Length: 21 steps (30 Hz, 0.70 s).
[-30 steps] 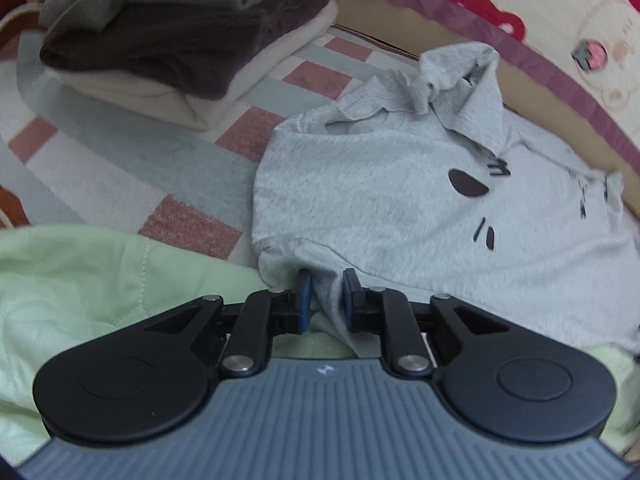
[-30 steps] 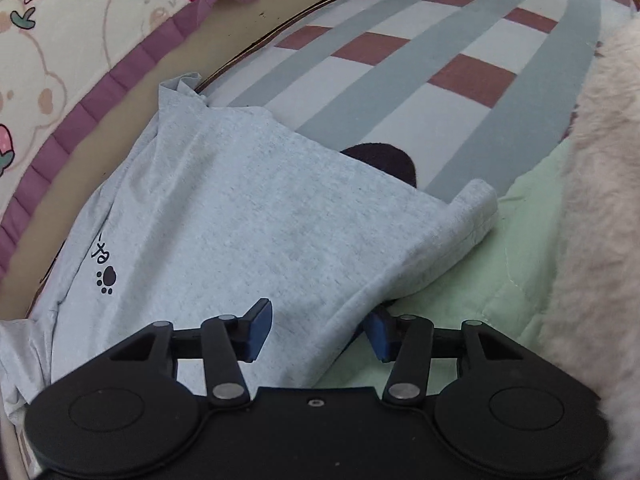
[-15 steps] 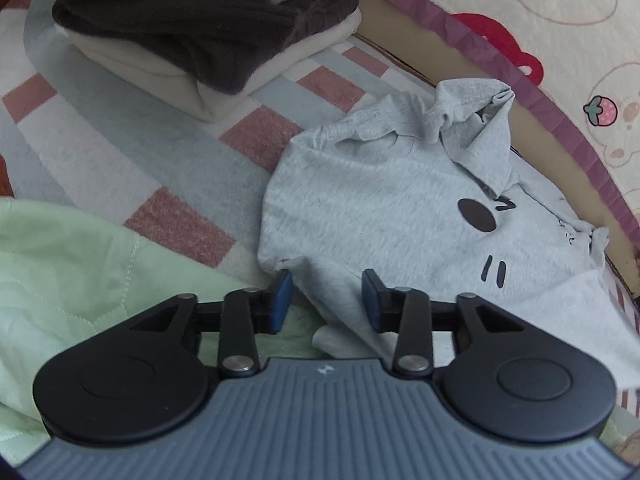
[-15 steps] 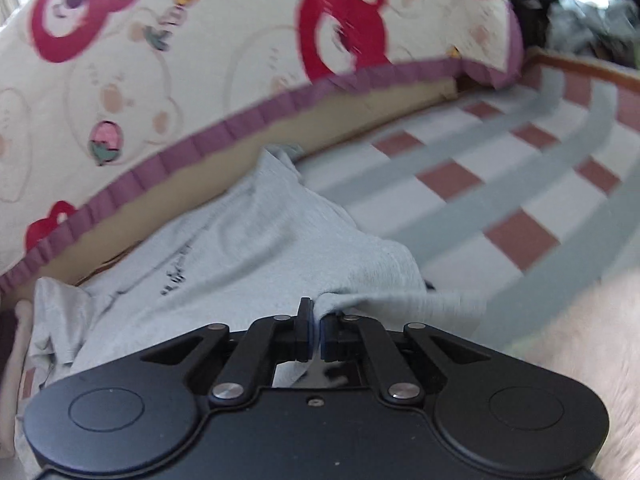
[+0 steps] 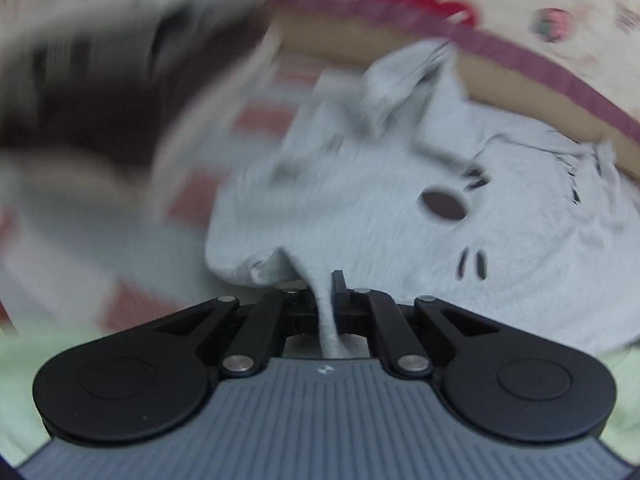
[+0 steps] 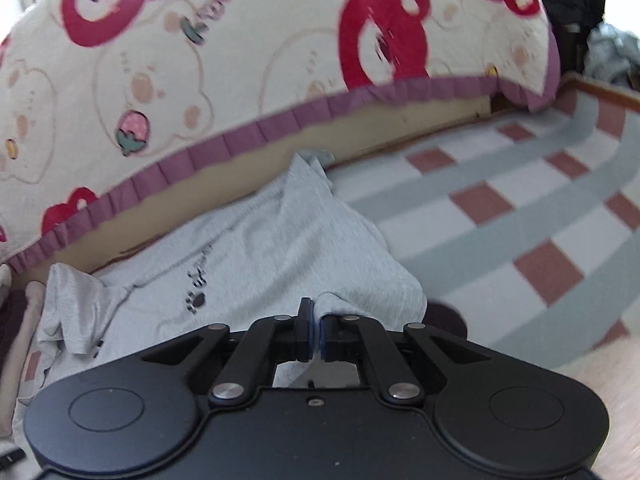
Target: Fold clothes
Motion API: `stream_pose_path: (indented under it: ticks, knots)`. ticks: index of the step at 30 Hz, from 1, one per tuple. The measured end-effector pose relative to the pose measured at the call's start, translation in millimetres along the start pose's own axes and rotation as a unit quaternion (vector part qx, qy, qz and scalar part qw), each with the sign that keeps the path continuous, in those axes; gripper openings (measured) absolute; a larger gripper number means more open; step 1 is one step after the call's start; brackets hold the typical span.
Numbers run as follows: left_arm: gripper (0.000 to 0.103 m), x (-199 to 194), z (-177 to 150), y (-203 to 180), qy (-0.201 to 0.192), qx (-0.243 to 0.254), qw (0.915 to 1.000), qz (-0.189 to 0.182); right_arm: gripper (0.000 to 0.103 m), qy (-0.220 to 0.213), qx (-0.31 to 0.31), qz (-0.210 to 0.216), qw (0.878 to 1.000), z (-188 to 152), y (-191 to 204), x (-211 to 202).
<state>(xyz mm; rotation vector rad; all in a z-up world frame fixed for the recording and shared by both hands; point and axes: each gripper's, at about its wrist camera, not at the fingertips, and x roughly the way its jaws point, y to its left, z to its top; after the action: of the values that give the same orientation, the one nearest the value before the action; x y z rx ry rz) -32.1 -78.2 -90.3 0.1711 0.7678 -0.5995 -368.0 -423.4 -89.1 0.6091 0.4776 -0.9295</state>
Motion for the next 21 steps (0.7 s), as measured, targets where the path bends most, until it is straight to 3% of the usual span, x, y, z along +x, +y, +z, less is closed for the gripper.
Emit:
stream_pose_path:
  ticks: [4, 9, 12, 17, 21]
  knots:
    - [0.003, -49.2, 26.8, 3.8, -0.056, -0.03, 0.9972, -0.04, 0.002, -0.044, -0.039, 0.022, 0.998, 22.3, 6.8, -41.6]
    - [0.003, -100.7, 27.7, 23.0, -0.083, -0.066, 0.9911, -0.08, 0.002, -0.076, -0.091, 0.039, 0.992, 25.1, 4.7, -100.8]
    - [0.003, -116.6, 15.2, 32.8, -0.08, -0.073, 0.9909, -0.081, 0.002, -0.055, -0.088, 0.035, 0.994, 8.2, -10.7, -111.3]
    - [0.003, -99.7, -11.3, 35.7, -0.029, -0.081, 0.9945, -0.059, 0.002, 0.031, -0.067, 0.028, 0.997, -21.7, -28.7, -85.8]
    - [0.003, -103.1, -17.3, 33.7, -0.031, -0.092, 0.993, -0.068, 0.002, 0.01, -0.104, 0.038, 0.994, -10.0, -17.7, -98.1]
